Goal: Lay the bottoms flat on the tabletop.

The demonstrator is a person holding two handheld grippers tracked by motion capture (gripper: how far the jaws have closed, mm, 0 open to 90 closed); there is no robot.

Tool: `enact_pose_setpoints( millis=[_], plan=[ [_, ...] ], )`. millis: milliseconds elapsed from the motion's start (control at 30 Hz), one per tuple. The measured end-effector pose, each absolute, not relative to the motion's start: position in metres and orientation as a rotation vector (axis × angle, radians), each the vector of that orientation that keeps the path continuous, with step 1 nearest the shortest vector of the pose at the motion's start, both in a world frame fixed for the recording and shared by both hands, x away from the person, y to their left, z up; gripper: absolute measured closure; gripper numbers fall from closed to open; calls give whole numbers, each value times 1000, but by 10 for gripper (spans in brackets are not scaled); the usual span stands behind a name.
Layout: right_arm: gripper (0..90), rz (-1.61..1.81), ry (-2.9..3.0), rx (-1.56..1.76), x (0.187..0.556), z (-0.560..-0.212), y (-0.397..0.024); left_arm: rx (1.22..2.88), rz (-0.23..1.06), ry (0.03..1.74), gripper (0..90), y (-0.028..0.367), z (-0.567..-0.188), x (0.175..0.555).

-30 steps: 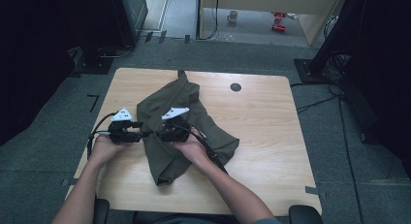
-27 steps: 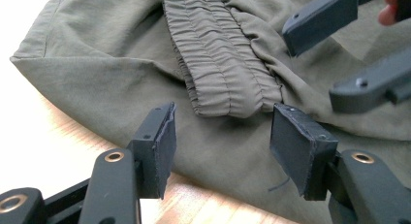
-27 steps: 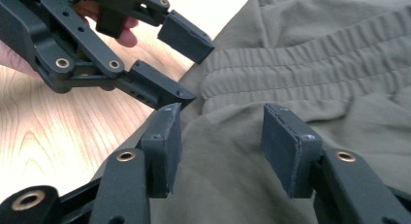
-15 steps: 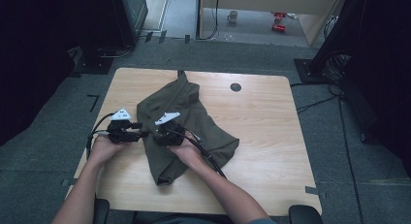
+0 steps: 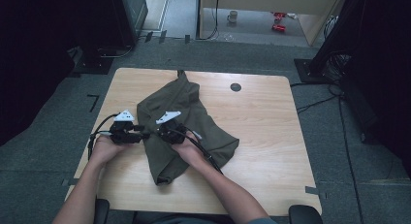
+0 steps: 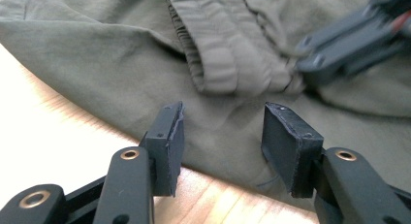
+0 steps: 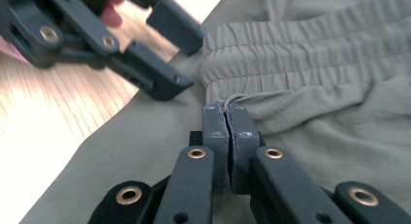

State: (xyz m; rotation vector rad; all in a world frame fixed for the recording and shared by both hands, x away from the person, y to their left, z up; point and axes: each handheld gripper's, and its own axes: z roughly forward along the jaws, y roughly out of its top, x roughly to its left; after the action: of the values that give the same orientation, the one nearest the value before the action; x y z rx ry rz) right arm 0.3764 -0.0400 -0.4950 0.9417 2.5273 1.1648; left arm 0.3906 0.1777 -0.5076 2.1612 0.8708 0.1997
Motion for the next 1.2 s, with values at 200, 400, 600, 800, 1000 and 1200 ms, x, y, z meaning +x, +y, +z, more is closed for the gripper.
enact_pose_setpoints(
  millis=[200, 400, 600, 800, 1000, 1200],
  plan=[
    [887, 1210, 2460, 946, 380, -471, -61, 2178, 211, 865, 504, 175, -508, 391],
    [888, 1235, 2380, 960, 385, -449, -90, 2175, 213, 866, 503, 174, -508, 391],
    [889, 1232, 2318, 1012, 393, -437, -123, 2182, 228, 860, 503, 173, -508, 390],
    [890, 1237, 2268, 1101, 402, -435, -159, 2176, 226, 863, 503, 173, -509, 390],
    [891, 1193, 2226, 1149, 409, -439, -185, 2179, 228, 860, 503, 172, -509, 390],
    [891, 1196, 2185, 1218, 418, -444, -208, 2175, 223, 861, 503, 172, -509, 389]
  ],
)
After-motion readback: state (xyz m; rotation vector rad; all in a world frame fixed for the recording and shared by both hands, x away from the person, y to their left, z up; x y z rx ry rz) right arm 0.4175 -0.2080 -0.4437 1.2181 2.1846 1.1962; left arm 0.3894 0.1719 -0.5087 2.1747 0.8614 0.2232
